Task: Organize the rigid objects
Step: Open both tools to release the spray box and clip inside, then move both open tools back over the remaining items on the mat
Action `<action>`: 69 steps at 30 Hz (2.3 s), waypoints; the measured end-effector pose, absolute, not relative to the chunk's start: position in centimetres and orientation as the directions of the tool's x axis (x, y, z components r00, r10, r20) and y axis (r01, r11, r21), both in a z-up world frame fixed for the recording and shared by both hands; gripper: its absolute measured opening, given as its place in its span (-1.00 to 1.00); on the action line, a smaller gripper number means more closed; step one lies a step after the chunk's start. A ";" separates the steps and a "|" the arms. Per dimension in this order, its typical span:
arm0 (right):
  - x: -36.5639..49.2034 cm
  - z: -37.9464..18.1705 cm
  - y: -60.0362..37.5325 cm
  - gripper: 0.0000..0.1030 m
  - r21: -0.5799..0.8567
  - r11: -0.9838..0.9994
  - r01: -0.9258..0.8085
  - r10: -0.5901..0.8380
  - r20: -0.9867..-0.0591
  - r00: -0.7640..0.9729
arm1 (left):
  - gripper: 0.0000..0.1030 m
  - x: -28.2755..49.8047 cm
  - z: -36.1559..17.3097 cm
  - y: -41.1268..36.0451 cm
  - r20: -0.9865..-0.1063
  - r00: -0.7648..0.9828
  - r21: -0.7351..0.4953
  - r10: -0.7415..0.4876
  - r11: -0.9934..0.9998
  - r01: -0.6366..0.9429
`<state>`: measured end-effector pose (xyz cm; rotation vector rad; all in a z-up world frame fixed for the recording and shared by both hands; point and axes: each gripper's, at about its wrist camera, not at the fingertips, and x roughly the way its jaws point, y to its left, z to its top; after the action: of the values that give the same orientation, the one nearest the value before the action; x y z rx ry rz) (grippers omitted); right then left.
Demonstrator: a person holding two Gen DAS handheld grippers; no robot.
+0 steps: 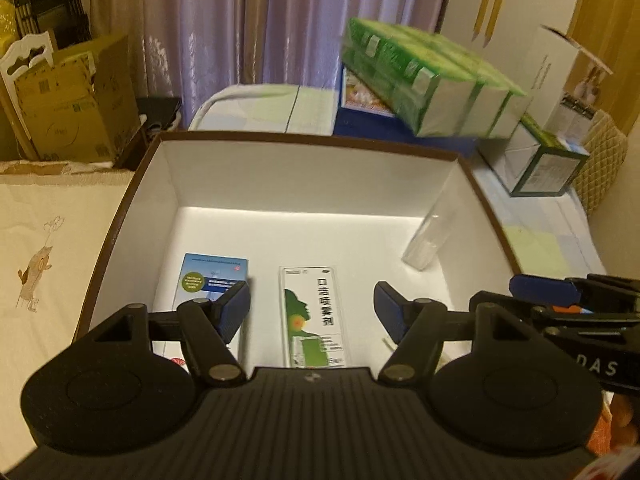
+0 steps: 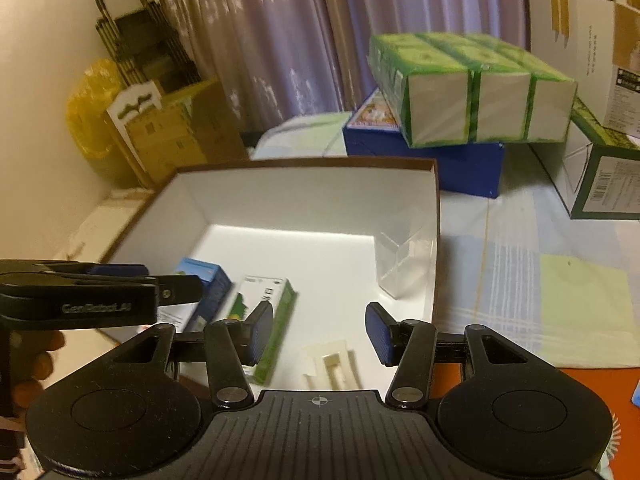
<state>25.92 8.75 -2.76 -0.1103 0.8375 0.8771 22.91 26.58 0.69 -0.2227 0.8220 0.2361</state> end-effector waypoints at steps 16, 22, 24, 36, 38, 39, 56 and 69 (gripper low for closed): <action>20.8 -0.8 -1.0 0.23 0.312 0.656 -0.688 0.689 -0.621 0.374 | 0.27 17.8 2.4 18.8 -0.699 0.715 -0.121 0.026 0.981 -0.153; 19.8 -1.5 -5.2 0.24 0.302 0.692 -0.655 0.651 -0.654 0.386 | 0.27 16.8 1.1 15.1 -0.724 0.689 -0.135 -0.029 0.986 -0.101; 19.5 -1.8 -6.7 0.24 0.299 0.705 -0.643 0.639 -0.661 0.393 | 0.27 16.7 0.8 13.9 -0.732 0.680 -0.141 -0.049 0.987 -0.080; 19.1 -2.8 -13.5 0.24 0.248 0.783 -0.571 0.547 -0.710 0.443 | 0.27 16.5 -0.7 7.8 -0.753 0.646 -0.147 -0.128 0.989 0.024; 19.2 -3.1 -14.4 0.24 0.249 0.793 -0.556 0.539 -0.714 0.448 | 0.27 16.7 -1.0 6.9 -0.757 0.639 -0.145 -0.138 0.989 0.043; 19.2 -3.2 -15.0 0.24 0.251 0.799 -0.547 0.533 -0.716 0.451 | 0.27 16.9 -1.2 6.4 -0.759 0.635 -0.143 -0.142 0.988 0.051; 20.5 -4.8 -20.1 0.23 0.242 0.848 -0.472 0.478 -0.732 0.486 | 0.27 19.1 -3.4 1.0 -0.779 0.599 -0.105 -0.186 0.980 0.168; 22.5 -6.6 -19.6 -0.07 0.216 0.838 -0.502 0.474 -0.744 0.471 | 0.26 22.4 -5.8 -1.3 -0.788 0.580 -0.070 -0.206 0.966 0.247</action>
<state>22.47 -19.60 -6.59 -0.0342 0.9000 0.5978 22.39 -1.31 -5.80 0.0493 0.9147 -0.2648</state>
